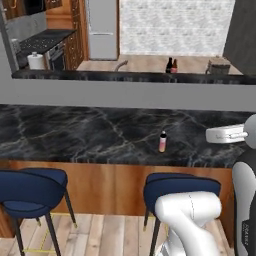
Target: Place the large bottle from the dining counter next to the other large bottle outside the sink, and place the small bottle from the dining counter next to the other small bottle inside the sink.
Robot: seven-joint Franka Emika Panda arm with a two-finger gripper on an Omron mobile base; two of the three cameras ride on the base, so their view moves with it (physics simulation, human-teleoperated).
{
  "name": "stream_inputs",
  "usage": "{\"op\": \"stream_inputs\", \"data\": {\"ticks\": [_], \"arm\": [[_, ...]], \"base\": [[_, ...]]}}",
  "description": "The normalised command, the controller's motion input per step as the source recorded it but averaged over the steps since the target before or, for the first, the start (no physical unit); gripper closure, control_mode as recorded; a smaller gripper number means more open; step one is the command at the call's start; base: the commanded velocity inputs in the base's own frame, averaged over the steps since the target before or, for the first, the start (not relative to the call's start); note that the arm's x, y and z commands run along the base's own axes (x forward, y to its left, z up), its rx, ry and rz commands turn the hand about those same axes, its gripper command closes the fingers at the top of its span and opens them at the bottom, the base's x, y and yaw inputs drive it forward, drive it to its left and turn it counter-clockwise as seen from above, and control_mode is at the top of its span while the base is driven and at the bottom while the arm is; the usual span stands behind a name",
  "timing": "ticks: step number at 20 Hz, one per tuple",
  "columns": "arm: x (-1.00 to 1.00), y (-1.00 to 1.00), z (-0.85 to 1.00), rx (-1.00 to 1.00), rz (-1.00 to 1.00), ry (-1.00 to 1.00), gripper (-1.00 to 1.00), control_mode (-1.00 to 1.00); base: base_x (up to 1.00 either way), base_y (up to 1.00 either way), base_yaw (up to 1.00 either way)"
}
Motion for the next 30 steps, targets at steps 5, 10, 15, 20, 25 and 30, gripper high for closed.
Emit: {"op": "stream_inputs", "data": {"ticks": [5, 10, 15, 20, 25, 30], "arm": [[0.0, 0.0, 0.0, 0.0, 0.0, 0.0, -1.0, 1.0], [0.0, 0.0, 0.0, 0.0, 0.0, 0.0, -1.0, 1.0], [0.0, 0.0, 0.0, 0.0, 0.0, 0.0, -1.0, 1.0], [0.0, 0.0, 0.0, 0.0, 0.0, 0.0, -1.0, 1.0], [0.0, 0.0, 0.0, 0.0, 0.0, 0.0, -1.0, 1.0], [0.0, 0.0, 0.0, 0.0, 0.0, 0.0, -1.0, 1.0]], "base": [[0.0, 0.0, -0.19], [0.0, 0.0, -0.22], [0.0, 0.01, -0.23], [0.0, 0.45, -0.09], [0.08, 0.66, 0.01], [0.33, 0.33, 0.0]]}}
